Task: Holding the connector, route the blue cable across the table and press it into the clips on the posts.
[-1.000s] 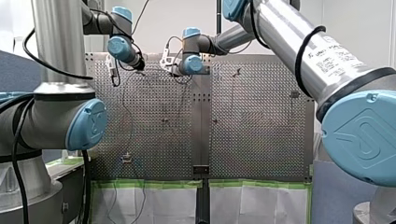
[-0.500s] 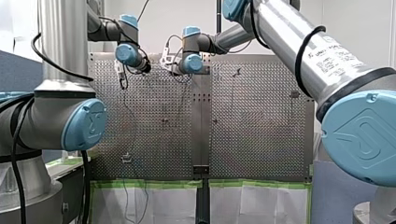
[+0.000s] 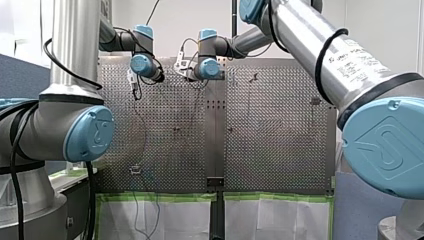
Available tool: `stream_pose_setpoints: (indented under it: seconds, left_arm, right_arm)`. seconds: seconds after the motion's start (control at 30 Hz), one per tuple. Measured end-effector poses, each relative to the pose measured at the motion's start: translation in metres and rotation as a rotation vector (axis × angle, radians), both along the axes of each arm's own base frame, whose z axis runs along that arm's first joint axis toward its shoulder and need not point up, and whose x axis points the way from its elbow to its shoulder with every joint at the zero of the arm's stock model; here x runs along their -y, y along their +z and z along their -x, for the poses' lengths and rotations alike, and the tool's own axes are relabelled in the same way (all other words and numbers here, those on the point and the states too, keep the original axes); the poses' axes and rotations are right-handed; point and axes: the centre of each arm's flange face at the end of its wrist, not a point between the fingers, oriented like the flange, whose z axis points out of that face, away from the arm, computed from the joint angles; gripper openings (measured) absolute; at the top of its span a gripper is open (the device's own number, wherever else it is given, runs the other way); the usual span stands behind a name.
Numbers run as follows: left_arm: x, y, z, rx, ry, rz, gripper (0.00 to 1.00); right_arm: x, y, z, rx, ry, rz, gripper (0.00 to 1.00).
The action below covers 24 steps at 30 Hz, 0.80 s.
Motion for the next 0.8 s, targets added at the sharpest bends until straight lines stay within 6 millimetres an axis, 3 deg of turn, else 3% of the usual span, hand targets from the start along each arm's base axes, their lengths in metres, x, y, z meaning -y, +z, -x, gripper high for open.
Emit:
stream_pose_setpoints:
  seconds: [0.07, 0.1, 0.13, 0.17, 0.2, 0.23, 0.3, 0.33, 0.37, 0.8]
  left_arm:
    - [-0.0007, 0.0, -0.0002, 0.001, 0.006, 0.001, 0.79]
    - [-0.0009, -0.0002, -0.0003, 0.001, 0.008, 0.002, 0.64]
    - [-0.001, -0.0003, -0.0004, 0.0, 0.01, 0.002, 0.64]
    - [-0.0013, -0.0002, -0.0003, 0.0, 0.013, 0.003, 0.52]
    - [-0.0015, -0.0001, -0.0002, 0.0, 0.016, 0.003, 0.52]
    - [-0.0018, -0.0002, -0.0001, -0.001, 0.02, 0.004, 0.33]
    - [-0.003, -0.0007, 0.0001, -0.003, 0.032, 0.005, 0.1]
    - [-0.0034, -0.001, 0.0002, -0.005, 0.036, 0.005, 0.1]
    - [-0.0038, -0.0011, 0.0004, -0.007, 0.041, 0.006, 0.0]
    - [-0.0042, -0.0085, 0.0048, -0.037, 0.052, 0.008, 0.0]
  right_arm:
    - [0.0004, 0.0, 0.0003, 0.0, 0.0, 0.0, 0.0]
    - [0.0004, -0.0001, 0.0003, 0.0, 0.0, 0.0, 0.0]
    - [0.0004, 0.0, 0.0003, 0.0, 0.0, 0.0, 0.0]
    - [0.0004, -0.0001, 0.0003, -0.001, 0.0, 0.0, 0.0]
    - [0.0005, -0.0001, 0.0004, -0.001, 0.0, -0.001, 0.0]
    - [0.0006, -0.0001, 0.0005, -0.001, 0.0, -0.001, 0.0]
    - [0.0008, -0.0001, 0.0006, -0.001, 0.0, -0.001, 0.0]
    - [0.0007, -0.0001, 0.0006, -0.001, 0.0, -0.001, 0.0]
    - [0.0007, -0.0001, 0.0006, -0.001, 0.0, -0.001, 0.0]
    - [-0.0009, -0.0023, 0.001, -0.012, 0.001, -0.012, 0.0]
